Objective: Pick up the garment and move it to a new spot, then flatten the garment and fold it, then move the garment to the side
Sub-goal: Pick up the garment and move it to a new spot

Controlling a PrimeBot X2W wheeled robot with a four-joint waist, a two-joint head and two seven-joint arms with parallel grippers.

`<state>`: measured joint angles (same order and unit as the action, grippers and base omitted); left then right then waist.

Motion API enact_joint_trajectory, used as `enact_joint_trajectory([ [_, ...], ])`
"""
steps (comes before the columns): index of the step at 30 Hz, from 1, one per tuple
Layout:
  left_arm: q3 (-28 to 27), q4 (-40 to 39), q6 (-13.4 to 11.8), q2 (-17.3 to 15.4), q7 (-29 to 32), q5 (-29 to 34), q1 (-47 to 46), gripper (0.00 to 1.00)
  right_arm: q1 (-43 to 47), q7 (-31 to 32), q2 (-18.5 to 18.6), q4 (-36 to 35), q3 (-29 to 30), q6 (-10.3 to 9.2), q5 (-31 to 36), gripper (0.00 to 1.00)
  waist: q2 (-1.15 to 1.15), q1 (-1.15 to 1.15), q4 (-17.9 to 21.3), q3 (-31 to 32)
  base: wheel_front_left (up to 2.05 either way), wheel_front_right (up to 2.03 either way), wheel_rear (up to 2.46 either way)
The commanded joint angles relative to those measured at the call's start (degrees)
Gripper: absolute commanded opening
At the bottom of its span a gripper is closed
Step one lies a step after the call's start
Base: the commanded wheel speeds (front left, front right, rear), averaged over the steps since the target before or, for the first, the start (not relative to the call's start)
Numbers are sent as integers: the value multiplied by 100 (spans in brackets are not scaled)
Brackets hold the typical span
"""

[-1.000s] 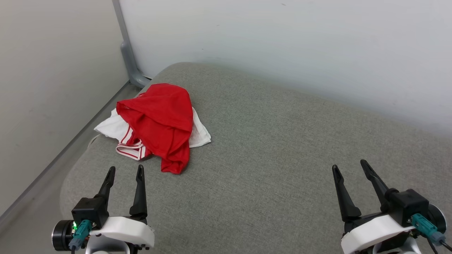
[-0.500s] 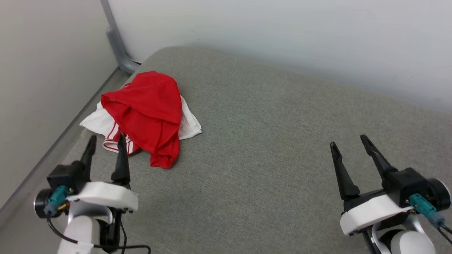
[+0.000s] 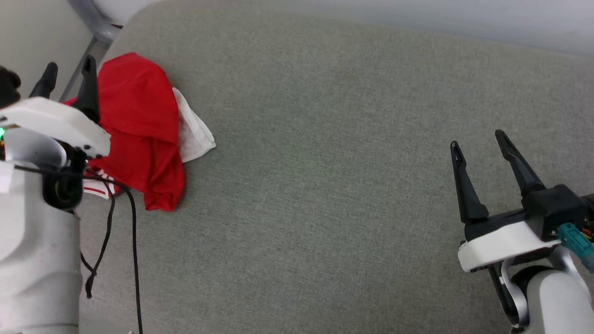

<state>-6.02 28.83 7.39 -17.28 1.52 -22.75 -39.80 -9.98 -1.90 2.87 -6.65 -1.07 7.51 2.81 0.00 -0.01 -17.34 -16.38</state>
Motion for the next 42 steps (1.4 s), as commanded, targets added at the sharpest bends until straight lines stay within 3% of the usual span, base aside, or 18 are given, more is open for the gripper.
enact_joint_trajectory([
  [1, 15, 128, 10, -45, 171, -100, -175, 100, -108, 20, 2, -24, 9, -4, 38, 100, 0, 1, 172, -371, 0, 0, 0],
  [7, 151, 1159, 13, -378, 1664, -803, -1010, 100, -378, -15, 2, -44, -18, -4, 155, 100, 0, 1, 294, -819, 0, 0, 0],
  [13, 197, 2105, -18, -526, 2752, -1134, -1349, 100, -542, 16, 2, -45, -95, -4, 204, 100, 0, 1, 392, -1173, 0, 0, 0],
  [17, 110, 2682, -136, -539, 3079, -1293, -1369, 100, -676, 28, 2, -48, -167, -4, 225, 100, 0, 1, 479, -1364, 0, 0, 0],
  [23, 111, 3485, -270, -299, 3230, -1379, -1086, 100, -789, 11, 2, -41, -144, -4, 165, 100, 0, 1, 556, -1485, 0, 0, 0],
  [28, 196, 3876, -207, -206, 3359, -1403, -985, 98, -819, -3, 2, 0, -115, -4, 163, 100, 0, 1, 587, -1456, 0, 0, 0],
  [29, 219, 3879, -179, -233, 3291, -1380, -992, 0, -819, -12, 2, 12, -103, -4, 151, 100, 0, 1, 583, -1428, 0, 0, 0],
  [35, 406, 3557, -48, -524, 2420, -1169, -1212, 0, -647, -64, 2, 127, -30, -4, 76, 100, 0, 1, 530, -1108, 0, 0, 0],
  [42, 670, 3025, -3, -739, 724, -829, -1411, 0, -421, -176, 1, 273, 39, -4, -102, 100, 0, 1, 447, -506, 0, 0, 0],
])
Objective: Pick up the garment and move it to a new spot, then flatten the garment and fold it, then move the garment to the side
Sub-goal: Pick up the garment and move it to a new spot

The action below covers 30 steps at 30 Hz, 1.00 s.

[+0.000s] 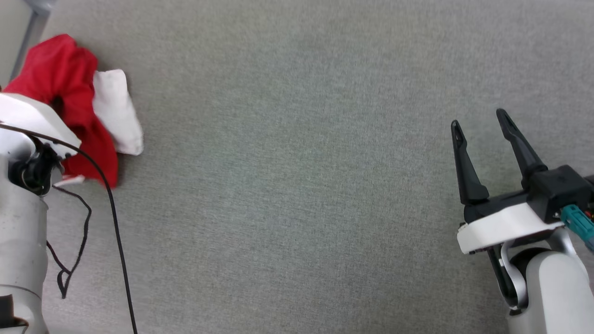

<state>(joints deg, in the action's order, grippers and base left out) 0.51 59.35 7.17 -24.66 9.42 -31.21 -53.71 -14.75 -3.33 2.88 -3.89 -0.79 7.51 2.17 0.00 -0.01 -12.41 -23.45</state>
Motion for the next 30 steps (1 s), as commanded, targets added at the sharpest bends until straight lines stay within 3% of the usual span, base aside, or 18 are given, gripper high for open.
enact_joint_trajectory([
  [1, 44, -107, 21, 22, -337, 40, -21, 0, 95, -44, 0, 33, 29, -4, -69, 100, 0, 1, -58, 313, 0, 0, 0],
  [9, 414, -664, 32, 62, -1966, 345, 127, 0, 397, -151, 0, 197, 171, -4, -295, 100, 0, 1, -69, 1005, 0, 0, 0],
  [12, 504, -1016, 23, 144, -2301, 461, 233, 0, 537, -169, -1, 242, 225, -4, -388, 100, 0, 1, -35, 1232, 0, 0, 0],
  [19, 555, -2300, -192, 506, -2459, 628, 929, 0, 855, -210, -1, 348, 344, -4, -546, 100, 0, 1, 211, 1662, 0, 0, 0],
  [20, 616, -2910, -304, 714, -2464, 673, 1406, 0, 981, -197, -1, 335, 360, -4, -610, 100, 0, 1, 389, 1808, 0, 0, 0],
  [30, 1401, -4630, -481, 1374, -2187, 829, 2810, 0, 1236, -96, -2, 206, 448, -3, -667, 100, 0, 1, 1128, 2023, 0, 0, 0],
])
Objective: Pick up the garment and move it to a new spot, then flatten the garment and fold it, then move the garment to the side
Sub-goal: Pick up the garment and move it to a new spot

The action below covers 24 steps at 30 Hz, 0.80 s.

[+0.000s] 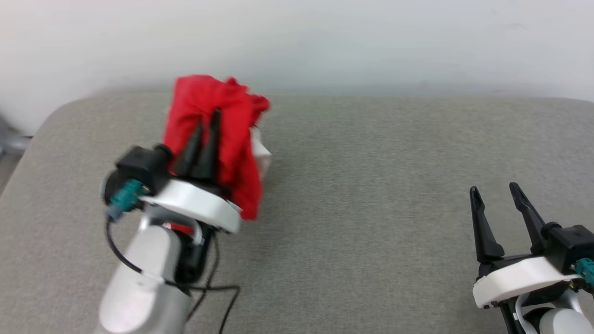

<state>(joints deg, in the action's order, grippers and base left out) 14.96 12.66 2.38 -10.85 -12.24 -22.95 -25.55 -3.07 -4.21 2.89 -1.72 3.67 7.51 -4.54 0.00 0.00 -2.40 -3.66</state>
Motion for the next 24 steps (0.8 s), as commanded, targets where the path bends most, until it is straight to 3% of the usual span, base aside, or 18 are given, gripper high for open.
enact_joint_trajectory([
  [1, 69, -115, 14, 49, 9, 14, 94, 0, 81, 2, -3, -35, 13, -3, -7, 100, 0, 0, 199, 34, 0, 0, 0],
  [11, 1360, -941, 302, 366, 502, 222, 659, 0, -9, 62, -3, -286, 106, -4, 32, 100, 0, 0, 612, -507, 0, 0, 0],
  [24, 2802, -39, 495, 297, 513, 312, 678, 0, -320, 9, -3, -345, 65, -4, 48, 100, 0, 0, 814, -1166, 0, 0, 0],
])
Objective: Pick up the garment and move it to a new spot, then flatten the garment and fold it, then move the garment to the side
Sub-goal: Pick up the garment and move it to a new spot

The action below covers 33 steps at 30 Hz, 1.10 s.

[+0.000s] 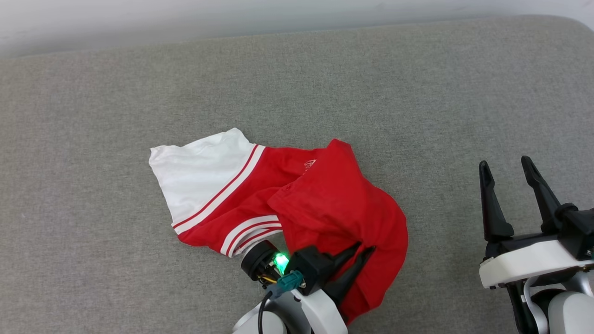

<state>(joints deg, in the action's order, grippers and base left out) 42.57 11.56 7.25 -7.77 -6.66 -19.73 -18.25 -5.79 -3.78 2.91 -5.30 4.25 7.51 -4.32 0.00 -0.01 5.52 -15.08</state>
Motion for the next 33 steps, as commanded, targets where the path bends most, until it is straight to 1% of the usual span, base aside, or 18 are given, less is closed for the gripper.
enact_joint_trajectory([
  [1, 101, 155, 11, -11, -83, -9, -92, 0, -52, -38, -4, 27, 16, -4, 31, 100, 0, 1, 18, -15, 0, 0, 0],
  [2, 157, 242, 16, 4, -116, -46, -118, 27, -43, -41, -5, 40, 27, -4, 39, 100, 0, 1, 5, 12, 0, 0, 0],
  [3, 218, 307, 19, 17, -150, -81, -135, 81, -27, -34, -4, 54, 28, -4, 34, 100, 0, 1, -8, 49, 0, 0, 0],
  [4, 271, 344, 22, 26, -227, -86, -182, 100, -6, -24, -4, 80, 34, -4, 32, 100, 0, 1, -24, 102, 0, 0, 0],
  [8, 261, 387, 16, 51, -513, -136, -271, 100, 67, -10, -5, 140, 19, -4, 22, 100, 0, 1, -111, 369, 0, 0, 0],
  [12, 55, 246, -132, 76, -698, -202, -237, 100, 163, 29, -4, 218, -8, -4, 6, 100, 0, 1, -184, 685, 0, 0, 0],
  [20, -565, 140, -600, -71, -820, -319, -63, 100, 385, 143, -4, 209, -6, -4, -10, 100, 0, 1, -411, 1081, 0, 0, 0],
  [27, -1341, 148, -1063, -384, -855, -478, 258, 100, 580, 202, -4, 195, -20, -4, -89, 100, 0, 1, -549, 1334, 0, 0, 0],
  [28, -1341, 148, -1063, -384, -855, -478, 258, 100, 580, 202, -4, 195, -20, -4, -89, 100, 0, 1, -549, 1334, 0, 0, 0],
  [33, -1911, 95, -1294, -604, -862, -561, 621, 100, 734, 216, -3, 230, -12, -4, -168, 100, 0, 1, -573, 1507, 0, 0, 0],
])
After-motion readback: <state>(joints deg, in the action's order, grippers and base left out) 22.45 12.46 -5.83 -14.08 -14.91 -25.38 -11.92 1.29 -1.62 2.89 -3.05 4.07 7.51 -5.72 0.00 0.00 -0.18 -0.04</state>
